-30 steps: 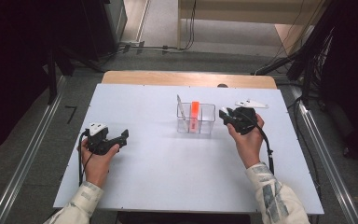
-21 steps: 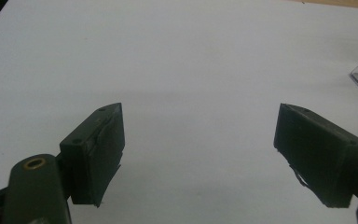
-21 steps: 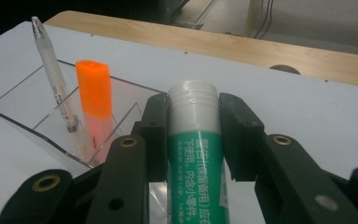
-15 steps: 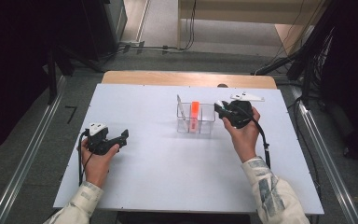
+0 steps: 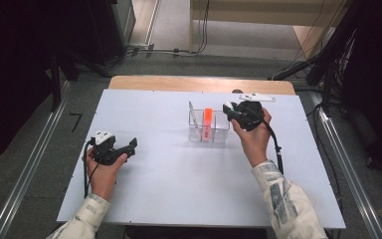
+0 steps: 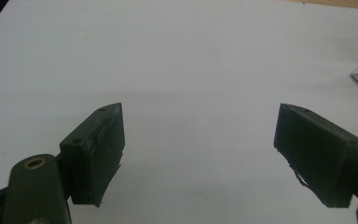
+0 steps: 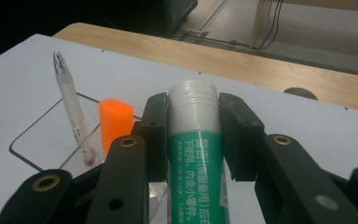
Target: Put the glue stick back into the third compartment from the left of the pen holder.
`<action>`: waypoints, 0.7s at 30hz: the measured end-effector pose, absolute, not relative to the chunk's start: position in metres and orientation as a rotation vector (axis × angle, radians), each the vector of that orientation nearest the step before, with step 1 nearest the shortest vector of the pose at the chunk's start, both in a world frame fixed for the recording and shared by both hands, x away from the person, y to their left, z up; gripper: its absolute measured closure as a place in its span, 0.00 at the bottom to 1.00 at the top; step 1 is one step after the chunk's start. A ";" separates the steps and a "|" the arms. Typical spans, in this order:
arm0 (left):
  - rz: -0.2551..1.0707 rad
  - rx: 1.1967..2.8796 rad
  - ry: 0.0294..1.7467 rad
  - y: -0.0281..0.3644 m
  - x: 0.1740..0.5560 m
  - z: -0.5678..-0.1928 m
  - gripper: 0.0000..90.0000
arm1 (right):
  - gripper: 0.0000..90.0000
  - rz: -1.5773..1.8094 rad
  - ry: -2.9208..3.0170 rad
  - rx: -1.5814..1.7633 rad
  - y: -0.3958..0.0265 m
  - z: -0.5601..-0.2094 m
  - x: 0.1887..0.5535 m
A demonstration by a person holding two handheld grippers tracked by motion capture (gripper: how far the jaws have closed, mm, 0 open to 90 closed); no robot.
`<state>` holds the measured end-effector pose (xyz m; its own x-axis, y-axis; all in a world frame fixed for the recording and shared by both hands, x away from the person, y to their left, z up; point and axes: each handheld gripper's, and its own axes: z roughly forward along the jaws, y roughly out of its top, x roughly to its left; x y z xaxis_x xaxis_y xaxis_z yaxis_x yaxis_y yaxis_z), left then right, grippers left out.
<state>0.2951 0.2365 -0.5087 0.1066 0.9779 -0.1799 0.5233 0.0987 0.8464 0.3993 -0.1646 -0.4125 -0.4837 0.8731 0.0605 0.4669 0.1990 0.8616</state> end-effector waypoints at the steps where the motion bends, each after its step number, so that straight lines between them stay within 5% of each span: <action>1: 0.680 1.538 1.534 0.236 0.295 -0.509 0.19 | 0.70 1.214 2.036 1.242 -0.163 -0.411 0.400; 21: 0.678 1.538 1.531 0.237 0.295 -0.508 0.19 | 0.70 1.225 2.031 1.258 -0.138 -0.411 0.418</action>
<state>0.2949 0.2368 -0.5084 0.1072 0.9775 -0.1818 0.5223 0.1003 0.8468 0.4179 -0.1379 -0.4115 -0.4806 0.8739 0.0721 0.4713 0.1881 0.8617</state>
